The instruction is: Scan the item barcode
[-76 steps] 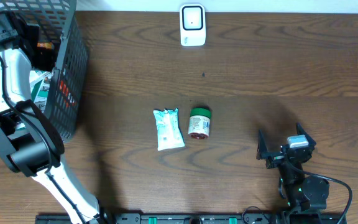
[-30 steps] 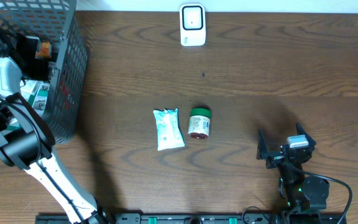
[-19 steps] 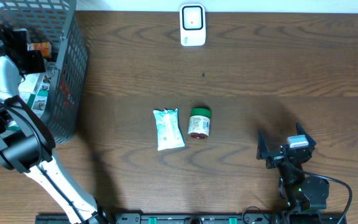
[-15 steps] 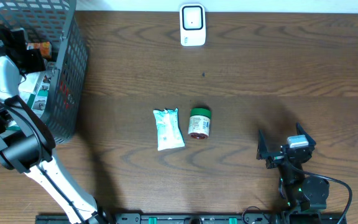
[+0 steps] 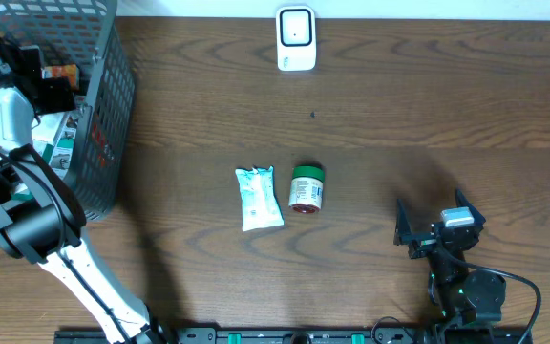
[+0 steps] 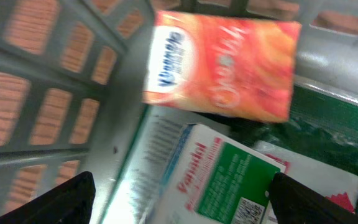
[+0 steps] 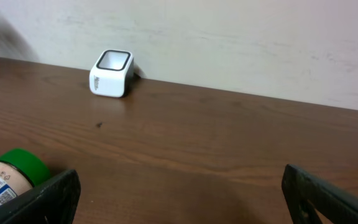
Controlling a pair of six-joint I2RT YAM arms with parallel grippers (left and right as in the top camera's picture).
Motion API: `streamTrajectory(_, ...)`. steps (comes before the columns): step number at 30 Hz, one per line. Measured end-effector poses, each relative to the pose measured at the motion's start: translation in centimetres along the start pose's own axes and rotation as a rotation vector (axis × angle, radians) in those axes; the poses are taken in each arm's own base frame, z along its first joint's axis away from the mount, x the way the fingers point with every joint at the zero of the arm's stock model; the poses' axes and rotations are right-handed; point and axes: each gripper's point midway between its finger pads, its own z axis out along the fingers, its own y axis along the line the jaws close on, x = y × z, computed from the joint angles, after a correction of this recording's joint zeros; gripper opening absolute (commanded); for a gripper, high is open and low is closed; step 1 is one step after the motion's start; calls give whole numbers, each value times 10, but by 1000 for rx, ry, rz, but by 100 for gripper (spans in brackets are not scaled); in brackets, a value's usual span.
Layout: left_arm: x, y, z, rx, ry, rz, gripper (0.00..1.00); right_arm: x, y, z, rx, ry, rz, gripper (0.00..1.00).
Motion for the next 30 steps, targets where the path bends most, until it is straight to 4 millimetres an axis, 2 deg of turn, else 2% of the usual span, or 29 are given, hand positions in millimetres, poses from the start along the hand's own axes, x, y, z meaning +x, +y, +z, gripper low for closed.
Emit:
streamTrajectory(3, 7, -3, 9, 5, 20, 10, 70, 0, 0, 0, 0, 0, 0, 99)
streamTrajectory(5, 14, -4, 19, 14, 40, 13, 69, 0, 0, 0, 0, 0, 0, 99)
streamTrajectory(11, 13, -5, 18, 15, 36, 18, 63, 0, 0, 0, 0, 0, 0, 99)
streamTrajectory(16, 7, -3, 10, 3, 22, 18, 70, 0, 0, 0, 0, 0, 0, 99)
streamTrajectory(19, -1, 0, -1, -12, -1, 13, 68, 0, 0, 0, 0, 0, 0, 99)
streamTrajectory(22, -10, 2, -13, -20, -27, -5, 56, 0, 0, 0, 0, 0, 0, 99)
streamTrajectory(24, -13, 3, -18, -22, -35, -21, 54, 0, 0, 0, 0, 0, 0, 99)
streamTrajectory(29, -10, 2, -20, -18, -22, -53, 39, 0, 0, 0, 0, 0, 0, 99)
streamTrajectory(30, -10, 2, -20, -18, -21, -58, 39, 0, 0, 0, 0, 0, 0, 99)
